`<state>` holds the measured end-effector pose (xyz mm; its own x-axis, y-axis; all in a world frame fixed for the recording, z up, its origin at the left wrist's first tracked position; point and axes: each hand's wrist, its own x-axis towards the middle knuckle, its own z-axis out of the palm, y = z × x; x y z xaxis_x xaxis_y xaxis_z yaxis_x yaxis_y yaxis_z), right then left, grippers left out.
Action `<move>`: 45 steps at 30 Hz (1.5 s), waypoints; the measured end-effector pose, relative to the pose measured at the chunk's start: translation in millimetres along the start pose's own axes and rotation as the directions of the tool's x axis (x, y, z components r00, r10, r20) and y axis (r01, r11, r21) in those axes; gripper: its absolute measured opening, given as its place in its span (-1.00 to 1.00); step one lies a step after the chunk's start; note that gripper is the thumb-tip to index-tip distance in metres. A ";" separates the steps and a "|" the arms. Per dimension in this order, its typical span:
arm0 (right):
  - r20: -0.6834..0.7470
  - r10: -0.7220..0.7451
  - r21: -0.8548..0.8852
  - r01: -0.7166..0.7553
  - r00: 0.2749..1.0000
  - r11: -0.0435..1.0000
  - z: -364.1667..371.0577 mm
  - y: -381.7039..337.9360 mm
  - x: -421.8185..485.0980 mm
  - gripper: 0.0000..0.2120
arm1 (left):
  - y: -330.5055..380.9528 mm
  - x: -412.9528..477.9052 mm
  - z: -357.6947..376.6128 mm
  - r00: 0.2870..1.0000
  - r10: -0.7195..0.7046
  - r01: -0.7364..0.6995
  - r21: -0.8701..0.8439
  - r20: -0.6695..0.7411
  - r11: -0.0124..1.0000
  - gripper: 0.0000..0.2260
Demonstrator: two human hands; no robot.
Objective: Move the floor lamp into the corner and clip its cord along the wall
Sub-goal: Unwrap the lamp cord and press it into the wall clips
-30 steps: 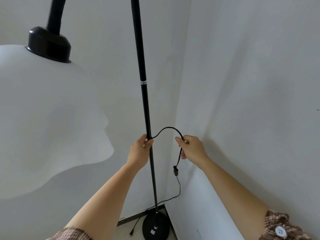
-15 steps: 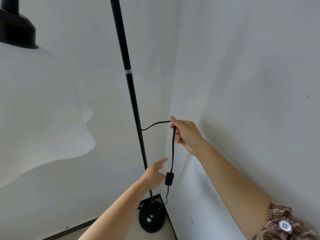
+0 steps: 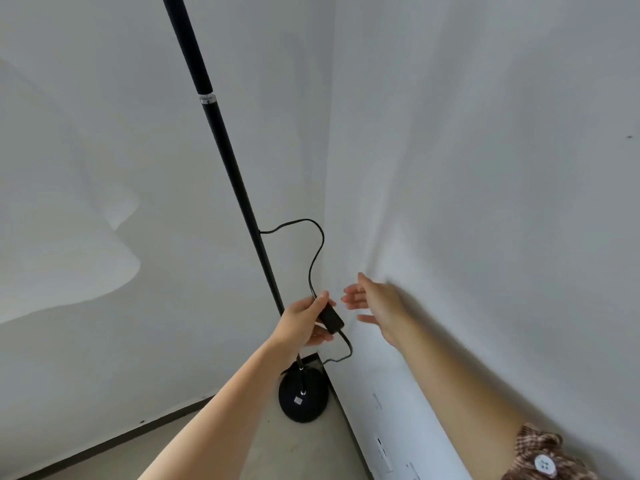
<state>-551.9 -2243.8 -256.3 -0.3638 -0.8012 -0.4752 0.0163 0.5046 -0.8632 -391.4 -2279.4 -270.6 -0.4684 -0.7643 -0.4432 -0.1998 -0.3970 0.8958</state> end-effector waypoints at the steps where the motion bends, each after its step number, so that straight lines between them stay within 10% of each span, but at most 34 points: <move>1: 0.050 0.066 -0.027 -0.065 0.997 0.998 3.1 18.2 -3.9 -0.54 | 1.3 -0.5 -0.7 1.000 -0.016 0.015 -0.104 -0.009 0.994 -0.70; 6: 0.262 0.154 -0.117 -0.127 0.953 0.985 13.4 76.0 -27.2 -0.36 | 3.3 1.9 -7.5 0.999 -0.049 0.048 -0.304 0.004 0.951 -0.71; 13: 0.061 0.009 0.162 -0.019 0.998 0.987 18.2 89.4 -57.6 -0.58 | -8.0 -0.2 -19.9 0.977 -0.199 0.136 -0.488 -0.080 0.862 -0.64; 19: -0.207 -0.013 0.164 0.048 0.978 0.985 67.7 107.0 -98.0 -0.63 | -53.3 -31.0 -34.4 0.916 -0.200 0.296 -0.248 0.348 0.923 -0.63; 32: -0.392 0.104 0.054 -0.090 0.914 0.995 70.3 233.0 -142.0 -0.69 | -121.4 -11.7 -21.7 0.974 -0.222 0.228 -0.287 0.053 0.931 -0.77; 45: -0.476 -0.006 -0.165 -0.082 0.879 0.983 69.4 388.9 -50.8 -0.71 | -336.0 63.5 26.3 0.863 -0.128 0.145 0.003 0.489 0.989 -0.86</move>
<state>-462.4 -2029.3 -579.7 -0.7634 -0.5544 -0.3314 -0.1074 0.6150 -0.7812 -376.7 -2181.2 -598.9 -0.7994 -0.3599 -0.4811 -0.2685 -0.5024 0.8219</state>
